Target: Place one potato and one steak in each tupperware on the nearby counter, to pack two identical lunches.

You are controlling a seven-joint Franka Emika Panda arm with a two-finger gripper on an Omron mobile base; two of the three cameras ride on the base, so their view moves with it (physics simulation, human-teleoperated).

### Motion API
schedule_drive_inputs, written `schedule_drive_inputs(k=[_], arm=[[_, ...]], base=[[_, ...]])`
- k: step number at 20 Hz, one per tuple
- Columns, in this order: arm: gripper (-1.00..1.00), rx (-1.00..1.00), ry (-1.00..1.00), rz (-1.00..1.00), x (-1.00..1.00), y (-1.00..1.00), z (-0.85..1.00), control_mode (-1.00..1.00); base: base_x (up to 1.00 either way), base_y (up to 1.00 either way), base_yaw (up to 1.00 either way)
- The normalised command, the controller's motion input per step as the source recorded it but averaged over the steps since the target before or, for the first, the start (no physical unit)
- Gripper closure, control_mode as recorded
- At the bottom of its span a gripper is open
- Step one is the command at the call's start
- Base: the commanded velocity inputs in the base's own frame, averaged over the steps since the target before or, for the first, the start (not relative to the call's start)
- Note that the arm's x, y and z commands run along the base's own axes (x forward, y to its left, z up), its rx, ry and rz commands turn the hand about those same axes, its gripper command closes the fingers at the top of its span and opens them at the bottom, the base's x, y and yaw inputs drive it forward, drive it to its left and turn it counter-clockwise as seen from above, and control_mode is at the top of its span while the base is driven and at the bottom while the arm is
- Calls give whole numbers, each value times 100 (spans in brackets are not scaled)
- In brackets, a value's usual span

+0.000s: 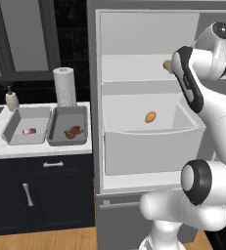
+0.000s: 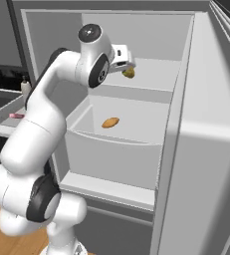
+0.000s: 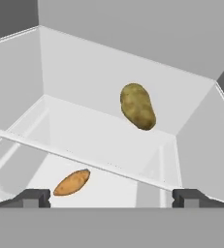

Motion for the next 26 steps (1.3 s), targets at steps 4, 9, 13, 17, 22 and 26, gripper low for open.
schedule_drive_inputs(k=[4, 9, 13, 17, 22, 26], arm=[[-100, 0, 0, 0, 41, -11, -7, -100], [-100, 0, 0, 0, 39, -7, -8, -100], [-100, 0, 0, 0, 42, -6, -9, -100], [-100, 0, 0, 0, 48, -7, -11, -100], [-100, 0, 0, 0, 46, -8, -11, -100], [-100, 0, 0, 0, 47, -9, -10, -100]], base=[[0, 0, 0], [0, 0, 0], [0, 0, 0], [0, 0, 0], [0, 0, 0], [0, 0, 0]])
